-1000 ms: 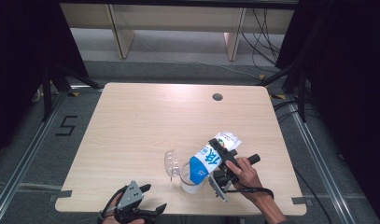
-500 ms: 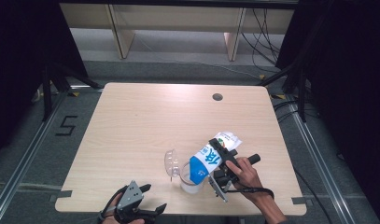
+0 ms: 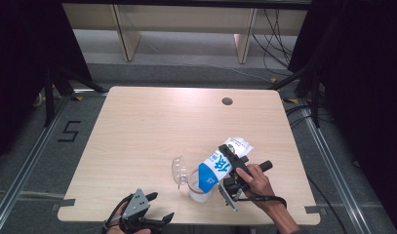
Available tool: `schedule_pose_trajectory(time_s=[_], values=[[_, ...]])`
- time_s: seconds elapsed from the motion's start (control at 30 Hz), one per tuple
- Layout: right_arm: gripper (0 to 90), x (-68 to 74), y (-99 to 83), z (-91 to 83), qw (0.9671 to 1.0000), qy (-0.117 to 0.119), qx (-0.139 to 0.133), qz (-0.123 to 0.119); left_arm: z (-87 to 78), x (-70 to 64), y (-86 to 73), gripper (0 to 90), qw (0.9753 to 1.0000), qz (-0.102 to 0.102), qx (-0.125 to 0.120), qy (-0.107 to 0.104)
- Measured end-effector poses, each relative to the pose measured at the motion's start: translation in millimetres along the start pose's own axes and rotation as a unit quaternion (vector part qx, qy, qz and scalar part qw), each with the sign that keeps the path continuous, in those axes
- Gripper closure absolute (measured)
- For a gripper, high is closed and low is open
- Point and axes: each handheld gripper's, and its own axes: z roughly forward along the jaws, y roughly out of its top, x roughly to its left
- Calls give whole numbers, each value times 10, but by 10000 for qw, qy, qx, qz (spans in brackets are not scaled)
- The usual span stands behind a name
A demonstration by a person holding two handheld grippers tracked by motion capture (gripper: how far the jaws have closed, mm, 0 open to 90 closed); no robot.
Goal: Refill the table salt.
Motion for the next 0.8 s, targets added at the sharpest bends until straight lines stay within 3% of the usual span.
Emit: schedule_pose_trajectory(time_s=[0.03, 0.07, 0.17, 0.2, 0.3, 0.33, 0.4, 0.53, 0.8], values=[[536, 1, 0, -1, 10000, 0, 6, 16, 4, -5, -1, 154, 10000, -31, -20, -8], [536, -30, 6, 3, 9998, -58, -58, -184, 3, -5, -1, 154, 10000, -27, -16, -6], [537, -38, 6, 4, 9997, -79, -74, -241, 0, 0, 0, 154, 10000, -7, 1, -1], [537, -16, 2, -6, 10000, -30, 12, -85, 0, 1, 0, 154, 10000, -2, -1, 0], [537, -18, 3, -6, 9999, -31, 16, -103, -1, 1, 0, 154, 10000, 3, -1, 3], [537, -35, 6, 0, 9997, -75, -51, -244, -2, 1, 1, 154, 10000, 2, 0, 2], [540, -7, 3, -8, 10000, -14, 10, -20, -1, 1, 1, 154, 10000, 2, -2, 1], [543, -18, 5, -2, 9999, -38, -22, -147, -2, -1, 0, 154, 10000, -14, -2, 3], [545, -10, 3, -7, 10000, -31, -1, -72, -3, -1, 1, 154, 10000, -14, -3, 1]])
